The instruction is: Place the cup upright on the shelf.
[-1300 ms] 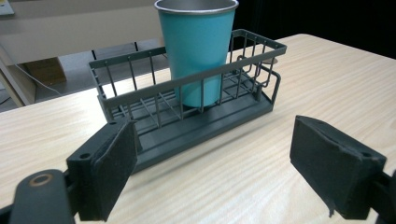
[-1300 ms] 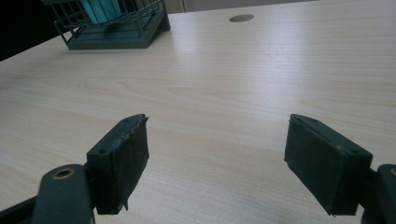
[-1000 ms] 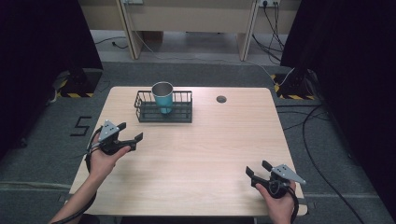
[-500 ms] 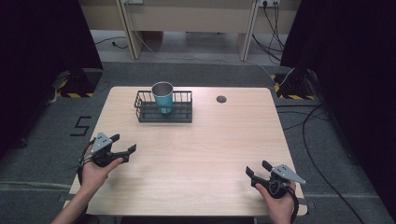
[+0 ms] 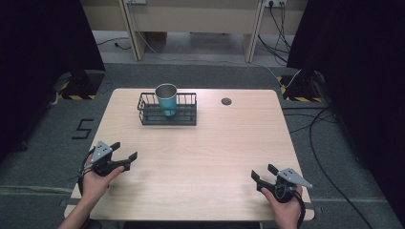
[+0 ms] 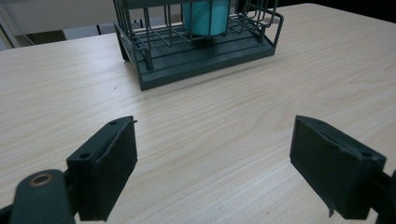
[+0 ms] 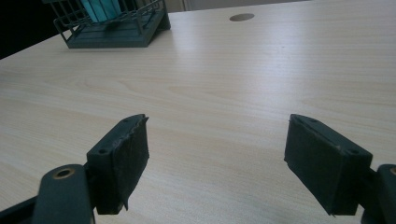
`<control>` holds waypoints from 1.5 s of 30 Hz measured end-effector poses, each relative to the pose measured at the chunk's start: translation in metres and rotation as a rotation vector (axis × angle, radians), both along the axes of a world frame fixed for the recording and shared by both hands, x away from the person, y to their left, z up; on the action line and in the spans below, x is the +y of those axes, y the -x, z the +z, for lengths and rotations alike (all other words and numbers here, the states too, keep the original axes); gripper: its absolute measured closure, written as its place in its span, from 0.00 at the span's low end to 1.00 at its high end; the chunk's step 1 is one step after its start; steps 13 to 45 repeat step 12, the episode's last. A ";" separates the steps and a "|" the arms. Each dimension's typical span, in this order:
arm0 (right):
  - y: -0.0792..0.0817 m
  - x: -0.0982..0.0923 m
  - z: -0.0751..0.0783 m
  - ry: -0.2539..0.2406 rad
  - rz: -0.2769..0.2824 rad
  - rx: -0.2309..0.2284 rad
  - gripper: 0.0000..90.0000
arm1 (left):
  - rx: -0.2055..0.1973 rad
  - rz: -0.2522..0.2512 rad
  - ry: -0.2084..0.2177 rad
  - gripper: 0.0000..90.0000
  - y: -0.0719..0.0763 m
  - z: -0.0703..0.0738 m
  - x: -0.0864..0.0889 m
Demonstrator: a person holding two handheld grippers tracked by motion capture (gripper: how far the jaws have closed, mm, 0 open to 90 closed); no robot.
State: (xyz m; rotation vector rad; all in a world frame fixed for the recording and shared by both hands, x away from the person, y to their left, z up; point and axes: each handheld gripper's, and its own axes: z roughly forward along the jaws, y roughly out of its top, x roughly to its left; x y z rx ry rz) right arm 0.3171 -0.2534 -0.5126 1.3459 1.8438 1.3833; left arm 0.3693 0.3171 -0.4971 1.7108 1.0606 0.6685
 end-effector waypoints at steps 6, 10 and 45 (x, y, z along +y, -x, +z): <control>0.000 0.000 0.000 0.007 0.004 0.000 0.25 | -0.001 -0.019 -0.012 0.16 0.005 -0.004 -0.003; -0.001 0.000 0.000 0.012 0.006 -0.006 0.25 | -0.004 -0.018 -0.009 0.16 0.006 -0.004 -0.002; 0.000 0.000 0.000 0.007 0.003 -0.002 0.25 | -0.004 -0.016 -0.006 0.16 0.006 -0.004 -0.002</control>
